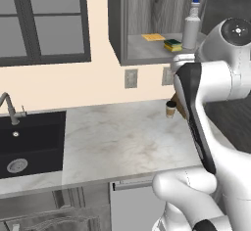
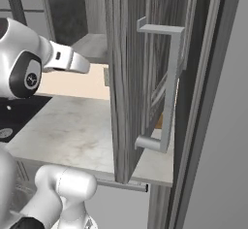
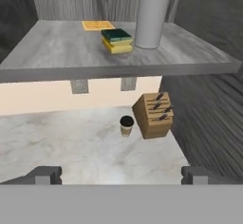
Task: Pick the sponge and spray from the cabinet and place them on the counter.
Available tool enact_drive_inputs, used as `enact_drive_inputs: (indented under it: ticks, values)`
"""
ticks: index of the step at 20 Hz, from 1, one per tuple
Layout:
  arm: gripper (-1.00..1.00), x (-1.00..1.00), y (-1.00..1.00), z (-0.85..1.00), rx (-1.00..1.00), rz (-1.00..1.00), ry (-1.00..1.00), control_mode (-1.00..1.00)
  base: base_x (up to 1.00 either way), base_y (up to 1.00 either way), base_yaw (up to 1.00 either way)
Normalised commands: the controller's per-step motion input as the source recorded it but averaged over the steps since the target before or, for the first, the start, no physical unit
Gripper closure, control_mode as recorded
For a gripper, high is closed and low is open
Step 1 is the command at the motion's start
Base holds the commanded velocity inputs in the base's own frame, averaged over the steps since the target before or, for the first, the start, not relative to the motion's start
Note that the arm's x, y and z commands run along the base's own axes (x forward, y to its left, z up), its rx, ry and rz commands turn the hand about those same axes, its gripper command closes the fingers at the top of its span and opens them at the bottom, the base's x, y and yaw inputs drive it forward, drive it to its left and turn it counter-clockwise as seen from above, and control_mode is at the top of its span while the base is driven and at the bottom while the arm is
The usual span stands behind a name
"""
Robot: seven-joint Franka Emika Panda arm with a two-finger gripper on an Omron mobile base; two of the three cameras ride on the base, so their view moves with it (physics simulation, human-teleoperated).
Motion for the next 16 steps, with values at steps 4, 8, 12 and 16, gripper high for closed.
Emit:
enact_drive_inputs:
  ticks: [4,8,12,16]
  values:
    - [-1.00,0.18,-0.09,0.00,0.01,-0.05,-0.02,-1.00,0.00,0.00,0.00]
    - [-1.00,0.28,-0.05,-0.01,0.00,-0.06,0.01,-1.00,0.00,0.00,0.00]
    - [-1.00,0.26,-0.13,0.04,0.04,-0.09,-0.07,-1.00,0.00,0.00,0.00]
    - [-1.00,0.32,-0.08,0.15,0.02,-0.07,-0.06,-1.00,0.00,0.00,0.00]
